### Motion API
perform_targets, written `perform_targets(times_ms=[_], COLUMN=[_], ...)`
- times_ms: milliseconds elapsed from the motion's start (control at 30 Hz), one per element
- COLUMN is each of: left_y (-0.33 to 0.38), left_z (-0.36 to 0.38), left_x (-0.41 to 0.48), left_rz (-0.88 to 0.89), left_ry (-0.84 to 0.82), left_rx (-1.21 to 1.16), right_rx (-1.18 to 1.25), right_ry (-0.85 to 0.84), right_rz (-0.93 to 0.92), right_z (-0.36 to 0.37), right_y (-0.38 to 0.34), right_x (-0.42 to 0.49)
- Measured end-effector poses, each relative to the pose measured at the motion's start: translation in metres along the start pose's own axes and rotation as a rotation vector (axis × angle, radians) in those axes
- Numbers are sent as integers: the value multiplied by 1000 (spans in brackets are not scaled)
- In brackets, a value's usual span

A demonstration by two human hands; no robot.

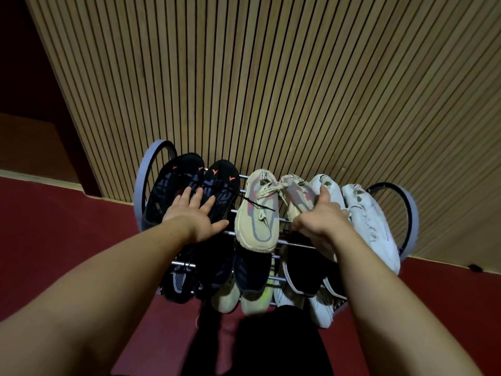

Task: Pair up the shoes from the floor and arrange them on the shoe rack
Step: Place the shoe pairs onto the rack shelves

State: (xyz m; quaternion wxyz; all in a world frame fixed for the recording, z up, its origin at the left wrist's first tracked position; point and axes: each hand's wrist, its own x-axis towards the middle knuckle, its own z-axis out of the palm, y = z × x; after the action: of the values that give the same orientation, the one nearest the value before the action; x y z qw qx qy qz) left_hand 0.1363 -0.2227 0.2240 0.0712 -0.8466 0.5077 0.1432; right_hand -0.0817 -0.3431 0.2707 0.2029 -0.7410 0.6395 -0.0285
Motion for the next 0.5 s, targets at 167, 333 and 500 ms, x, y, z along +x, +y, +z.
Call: perform_targets(times_ms=[167, 333, 500], left_y=[-1, -6, -21], left_z=[2, -4, -19], left_x=[-1, -4, -17], left_rz=[7, 57, 94], left_ry=[10, 26, 156], left_rx=[-20, -156, -454], right_rx=[263, 428, 193], right_ry=[32, 12, -240], right_rz=[-41, -192, -407], right_z=[-24, -23, -1], right_y=[-7, -19, -24], right_x=[3, -3, -14])
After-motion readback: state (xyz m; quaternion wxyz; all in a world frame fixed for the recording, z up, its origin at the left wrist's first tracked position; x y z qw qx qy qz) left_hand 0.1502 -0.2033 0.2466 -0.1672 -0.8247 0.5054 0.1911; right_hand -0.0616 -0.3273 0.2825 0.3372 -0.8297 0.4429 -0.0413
